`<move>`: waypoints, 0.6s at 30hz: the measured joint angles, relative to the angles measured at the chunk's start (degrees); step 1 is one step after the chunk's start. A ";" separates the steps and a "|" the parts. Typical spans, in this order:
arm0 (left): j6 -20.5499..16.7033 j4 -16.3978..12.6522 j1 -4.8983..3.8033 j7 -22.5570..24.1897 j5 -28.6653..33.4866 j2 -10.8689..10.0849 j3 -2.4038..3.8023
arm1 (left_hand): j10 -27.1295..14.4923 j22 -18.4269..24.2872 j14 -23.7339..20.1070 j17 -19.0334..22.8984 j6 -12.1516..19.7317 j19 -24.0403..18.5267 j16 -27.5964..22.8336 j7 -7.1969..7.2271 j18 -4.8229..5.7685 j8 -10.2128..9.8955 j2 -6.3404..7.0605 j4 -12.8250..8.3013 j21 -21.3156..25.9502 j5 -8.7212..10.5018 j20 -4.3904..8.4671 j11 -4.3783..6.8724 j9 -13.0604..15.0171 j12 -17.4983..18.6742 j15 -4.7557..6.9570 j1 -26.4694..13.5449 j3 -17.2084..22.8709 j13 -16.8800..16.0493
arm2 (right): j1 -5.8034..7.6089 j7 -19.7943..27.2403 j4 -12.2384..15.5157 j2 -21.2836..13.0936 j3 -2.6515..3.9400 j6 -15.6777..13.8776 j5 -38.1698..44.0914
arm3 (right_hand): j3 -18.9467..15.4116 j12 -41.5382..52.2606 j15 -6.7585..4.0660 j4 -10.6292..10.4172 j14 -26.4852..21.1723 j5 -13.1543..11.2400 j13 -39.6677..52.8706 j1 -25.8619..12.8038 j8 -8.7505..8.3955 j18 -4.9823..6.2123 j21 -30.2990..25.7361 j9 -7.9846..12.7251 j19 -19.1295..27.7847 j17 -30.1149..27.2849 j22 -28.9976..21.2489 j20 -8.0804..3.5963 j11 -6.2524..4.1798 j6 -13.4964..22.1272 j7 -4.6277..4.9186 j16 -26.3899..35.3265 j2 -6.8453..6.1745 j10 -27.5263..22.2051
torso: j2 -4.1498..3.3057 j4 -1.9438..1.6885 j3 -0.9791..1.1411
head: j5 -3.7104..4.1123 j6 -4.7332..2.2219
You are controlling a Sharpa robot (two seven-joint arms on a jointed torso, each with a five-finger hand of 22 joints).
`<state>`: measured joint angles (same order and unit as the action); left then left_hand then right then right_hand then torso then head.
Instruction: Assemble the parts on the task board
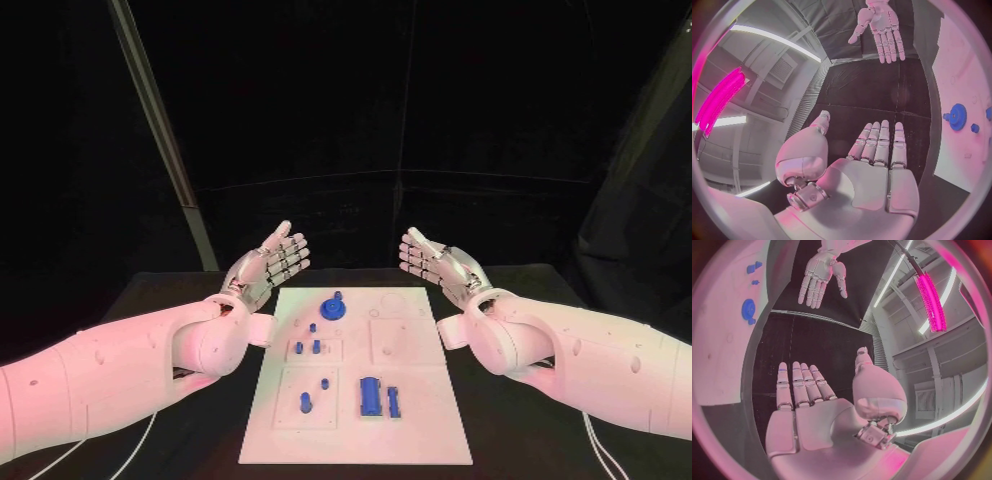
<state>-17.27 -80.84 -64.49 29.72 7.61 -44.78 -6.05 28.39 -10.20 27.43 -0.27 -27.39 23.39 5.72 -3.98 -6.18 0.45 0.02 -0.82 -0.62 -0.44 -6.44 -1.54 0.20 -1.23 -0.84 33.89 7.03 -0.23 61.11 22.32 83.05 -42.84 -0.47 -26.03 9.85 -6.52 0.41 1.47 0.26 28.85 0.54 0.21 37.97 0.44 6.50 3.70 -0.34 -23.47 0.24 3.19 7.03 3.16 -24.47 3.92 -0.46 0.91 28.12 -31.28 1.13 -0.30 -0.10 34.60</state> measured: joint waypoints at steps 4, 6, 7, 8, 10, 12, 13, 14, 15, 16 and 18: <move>-6.62 -3.46 1.73 -0.07 -1.50 0.02 2.42 | -4.28 1.54 -4.15 0.07 4.13 -3.53 -2.11 1.87 0.65 0.00 -0.01 0.38 0.16 0.00 1.05 0.73 -0.04 0.53 0.42 -5.10 -1.05 0.07 | -0.56 2.00 3.61 -0.97 0.22 -5.73 -3.04 | 0.91 0.00 -0.70 -0.05 -4.38 -0.22 -0.09 -5.78 0.00 -0.76 -1.80 0.12 3.55 -0.10 -1.56 -1.11 -1.51 3.73 -1.88 0.00 -0.44 -4.33 | 0.07 -0.66 0.18 | 0.08 -0.18; -9.72 -4.87 2.43 -0.09 -2.23 0.05 3.35 | -6.29 2.25 -6.10 0.13 6.04 -5.02 -3.14 2.52 1.50 0.00 -0.03 0.57 0.16 0.00 2.52 0.97 -0.09 0.56 0.54 -7.49 -1.52 0.10 | -0.75 2.80 4.66 -1.27 0.28 -8.08 -4.28 | 1.91 0.00 -0.94 -0.16 -6.35 -0.22 -0.11 -8.37 0.00 -2.15 -2.30 0.19 5.18 -0.11 -2.02 -1.57 -1.97 5.39 -2.48 0.21 -0.58 -6.22 | 0.08 -0.85 0.24 | 0.12 -0.21; -11.72 -5.69 2.83 -0.11 -2.72 0.06 3.89 | -7.21 2.58 -6.93 0.15 6.91 -5.70 -3.58 2.75 2.35 0.00 -0.03 0.57 0.16 0.22 3.19 1.07 -0.10 0.56 0.56 -8.58 -1.94 0.11 | -0.87 3.29 5.33 -1.47 0.37 -9.54 -5.07 | 2.52 0.00 -1.04 -0.18 -7.19 -0.22 -0.12 -9.52 0.00 -2.62 -2.52 0.20 5.81 -0.11 -2.19 -2.17 -2.15 6.16 -2.67 0.22 -0.63 -7.03 | 0.08 -0.91 0.25 | 0.12 -0.21; -13.09 -6.22 3.08 -0.12 -3.04 0.06 4.26 | -8.05 2.88 -7.78 0.16 7.72 -6.51 -3.82 2.95 2.99 -0.20 -0.02 0.59 0.16 0.23 3.57 1.14 -0.11 0.60 0.61 -9.57 -2.56 0.13 | -0.91 3.63 5.71 -1.59 0.38 -10.55 -5.60 | 3.15 0.00 -1.11 -0.18 -8.16 -0.22 -0.13 -10.75 0.00 -3.02 -2.62 0.20 6.52 -0.11 -2.37 -2.89 -2.31 6.96 -2.87 0.22 -0.68 -7.98 | 0.09 -0.96 0.25 | 0.12 -0.22; -15.78 -7.17 3.54 -0.15 -3.69 0.06 4.89 | -9.88 3.54 -9.58 0.16 9.55 -7.99 -4.47 3.27 3.40 -0.23 -0.03 0.66 0.19 0.23 4.54 1.27 -0.10 0.81 0.71 -11.81 -3.91 0.15 | -0.99 4.23 6.26 -1.73 0.38 -12.25 -6.53 | 4.22 0.00 -1.19 -0.21 -9.99 -0.22 -0.13 -13.17 -0.21 -3.92 -2.94 0.20 7.91 -0.16 -2.63 -4.27 -2.61 8.51 -3.20 0.22 -0.75 -9.76 | 0.09 -1.03 0.28 | 0.12 -0.23; -18.41 -7.99 3.95 -0.17 -4.34 0.06 5.42 | -11.35 4.09 -10.99 0.16 10.92 -9.29 -4.63 3.43 4.07 -0.23 -0.03 0.73 0.39 0.23 5.02 1.33 -0.10 0.82 0.75 -13.54 -4.77 0.15 | -1.05 4.81 6.64 -1.81 0.39 -13.81 -7.35 | 4.76 0.00 -1.29 -0.22 -11.18 -0.22 -0.13 -14.77 -0.22 -3.97 -2.94 0.22 8.97 -0.17 -2.76 -4.88 -2.73 9.52 -3.39 0.22 -0.80 -10.91 | 0.10 -1.06 0.28 | 0.12 -0.23; -18.78 -8.09 4.01 -0.18 -4.44 0.06 5.48 | -11.56 4.17 -11.20 0.16 11.18 -9.47 -4.63 3.47 4.07 -0.23 -0.03 0.72 0.39 0.23 5.09 1.35 -0.10 0.82 0.74 -13.84 -4.90 0.15 | -1.05 4.88 6.67 -1.82 0.39 -13.98 -7.45 | 4.94 -0.07 -1.28 -0.23 -11.72 -0.22 -0.13 -15.45 -0.22 -4.45 -2.94 0.23 9.37 -0.17 -2.81 -5.12 -2.76 9.98 -3.43 0.22 -0.79 -11.49 | 0.10 -1.07 0.29 | 0.12 -0.23; -20.05 -8.43 4.18 -0.19 -4.77 0.06 5.70 | -12.30 4.41 -11.84 0.16 11.85 -10.07 -4.92 3.59 4.07 -0.23 -0.03 0.75 0.39 0.23 5.31 1.40 -0.10 0.82 0.75 -14.67 -5.23 0.16 | -1.05 5.14 6.71 -1.82 0.40 -14.61 -7.81 | 4.99 -0.18 -1.33 -0.18 -12.38 -0.22 -0.13 -16.31 -0.22 -4.79 -3.17 0.25 9.91 -0.17 -2.87 -5.41 -2.84 10.51 -3.52 0.21 -0.82 -12.03 | 0.10 -1.08 0.29 | 0.12 -0.23; -20.89 -8.63 4.26 -0.20 -5.00 0.06 5.81 | -12.92 4.66 -12.46 0.16 12.45 -10.58 -5.07 3.63 4.39 -0.23 -0.03 0.80 0.39 0.23 5.43 1.43 -0.10 0.82 0.78 -15.41 -5.48 0.16 | -1.05 5.31 6.72 -1.83 0.40 -14.98 -8.05 | 5.19 -0.21 -1.37 -0.32 -13.03 -0.22 -0.13 -17.15 -0.22 -4.80 -3.26 0.27 10.49 -0.17 -2.91 -5.62 -2.91 11.07 -3.55 0.21 -0.82 -12.68 | 0.10 -1.10 0.29 | 0.12 -0.23; -21.66 -8.78 4.33 -0.20 -5.21 0.06 5.89 | -13.51 5.20 -13.12 0.16 13.10 -11.11 -5.09 3.68 4.95 -0.23 -0.03 0.81 0.39 0.23 5.61 1.44 -0.10 0.82 0.81 -16.18 -5.60 0.15 | -1.05 5.46 6.72 -1.83 0.41 -15.30 -8.26 | 5.43 -0.21 -1.37 -0.22 -13.68 -0.22 -0.13 -18.05 -0.22 -4.79 -3.28 0.27 11.00 -0.17 -2.95 -5.89 -2.92 11.64 -3.65 0.21 -0.83 -13.37 | 0.10 -1.10 0.29 | 0.12 -0.23; -23.05 -8.95 4.40 -0.22 -5.61 0.06 5.94 | -14.73 6.46 -14.21 0.17 14.23 -12.05 -5.11 3.79 4.97 -0.23 -0.03 0.76 0.39 0.23 5.83 1.45 -0.10 0.82 0.79 -17.57 -6.01 0.15 | -1.05 5.74 6.73 -1.84 0.41 -15.89 -8.65 | 5.55 -0.21 -1.38 -0.28 -14.88 -0.22 -0.13 -19.61 -0.22 -4.79 -3.28 0.27 11.95 -0.17 -2.97 -6.21 -3.00 12.67 -3.70 0.21 -0.86 -14.50 | 0.10 -1.11 0.29 | 0.12 -0.23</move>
<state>-40.32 -89.79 -60.09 29.51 2.00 -44.72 -0.11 13.66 -3.74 13.22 -0.10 -13.17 11.34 0.62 -0.19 -1.21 0.22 -0.01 -0.06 -0.22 -0.21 -0.61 -0.09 0.10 -0.41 -0.05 16.32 1.02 -0.07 60.06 28.06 89.78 -44.68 -0.06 -41.92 1.19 -0.97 0.20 0.09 -0.01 13.97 0.32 0.09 18.36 0.22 1.71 0.42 -0.07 -11.53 0.08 0.22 0.82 0.15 -11.80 0.22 -0.25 0.05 13.62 -31.18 0.02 -0.01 0.02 34.37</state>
